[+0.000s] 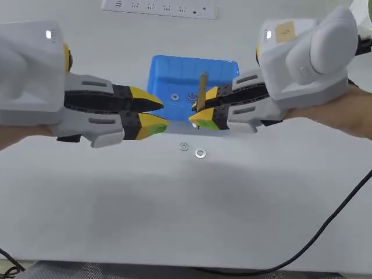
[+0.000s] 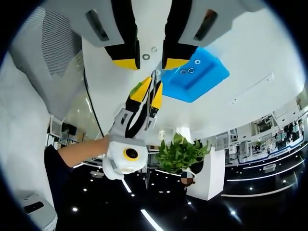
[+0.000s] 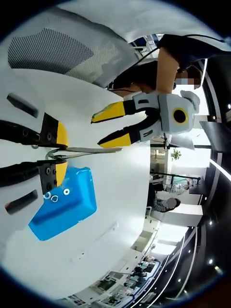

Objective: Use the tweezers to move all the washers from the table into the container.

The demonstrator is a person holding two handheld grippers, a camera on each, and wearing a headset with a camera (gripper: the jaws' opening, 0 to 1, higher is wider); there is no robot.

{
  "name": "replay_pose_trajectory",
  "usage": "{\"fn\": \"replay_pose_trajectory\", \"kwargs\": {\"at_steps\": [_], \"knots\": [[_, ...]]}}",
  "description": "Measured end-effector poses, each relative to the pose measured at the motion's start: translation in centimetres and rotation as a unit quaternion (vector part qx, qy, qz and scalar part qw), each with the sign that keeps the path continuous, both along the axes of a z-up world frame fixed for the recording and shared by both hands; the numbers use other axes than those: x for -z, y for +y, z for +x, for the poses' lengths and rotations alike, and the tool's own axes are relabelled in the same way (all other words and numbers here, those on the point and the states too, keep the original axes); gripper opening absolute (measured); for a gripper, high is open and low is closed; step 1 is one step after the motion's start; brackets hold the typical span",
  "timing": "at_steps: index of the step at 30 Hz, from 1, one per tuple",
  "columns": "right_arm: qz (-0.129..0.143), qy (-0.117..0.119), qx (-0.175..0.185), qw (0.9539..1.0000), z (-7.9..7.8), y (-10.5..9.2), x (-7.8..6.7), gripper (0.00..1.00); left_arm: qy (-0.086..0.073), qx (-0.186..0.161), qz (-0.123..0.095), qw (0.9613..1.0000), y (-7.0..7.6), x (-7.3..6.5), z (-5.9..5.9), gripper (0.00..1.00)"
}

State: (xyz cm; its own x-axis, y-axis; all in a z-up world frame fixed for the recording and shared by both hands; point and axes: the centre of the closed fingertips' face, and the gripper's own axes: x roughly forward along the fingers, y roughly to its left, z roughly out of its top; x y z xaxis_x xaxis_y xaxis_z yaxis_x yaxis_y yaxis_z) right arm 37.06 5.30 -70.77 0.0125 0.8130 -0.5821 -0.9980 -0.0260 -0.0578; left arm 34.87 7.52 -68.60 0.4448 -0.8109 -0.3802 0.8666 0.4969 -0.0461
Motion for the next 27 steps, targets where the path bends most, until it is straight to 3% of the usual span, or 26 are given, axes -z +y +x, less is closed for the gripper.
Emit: {"fn": "replay_pose_trajectory", "kwargs": {"at_steps": [7,9,13,22,27], "knots": [[0.007,-0.012,0.006,0.9999,1.1,0.1,-1.6,0.11,0.018,-0.012,0.013,0.9997,1.3,1.0,-0.6,0.35],[0.006,-0.018,0.006,0.9998,1.4,0.1,-1.9,0.11,0.031,-0.015,0.015,0.9993,1.4,1.3,-1.0,0.4],[0.022,-0.006,0.01,0.9997,1.8,0.4,-2.6,0.11,0.037,-0.03,0.018,0.9987,1.7,1.6,-1.4,0.45],[0.03,-0.013,0.012,0.9994,3.1,0.7,-3.6,0.11,0.034,-0.076,0.022,0.9963,2.6,1.8,-0.3,0.65],[0.034,-0.018,0.018,0.9991,4.4,1.1,-4.0,0.11,0.026,-0.11,-0.013,0.9935,2.5,0.8,0.4,0.72]]}}
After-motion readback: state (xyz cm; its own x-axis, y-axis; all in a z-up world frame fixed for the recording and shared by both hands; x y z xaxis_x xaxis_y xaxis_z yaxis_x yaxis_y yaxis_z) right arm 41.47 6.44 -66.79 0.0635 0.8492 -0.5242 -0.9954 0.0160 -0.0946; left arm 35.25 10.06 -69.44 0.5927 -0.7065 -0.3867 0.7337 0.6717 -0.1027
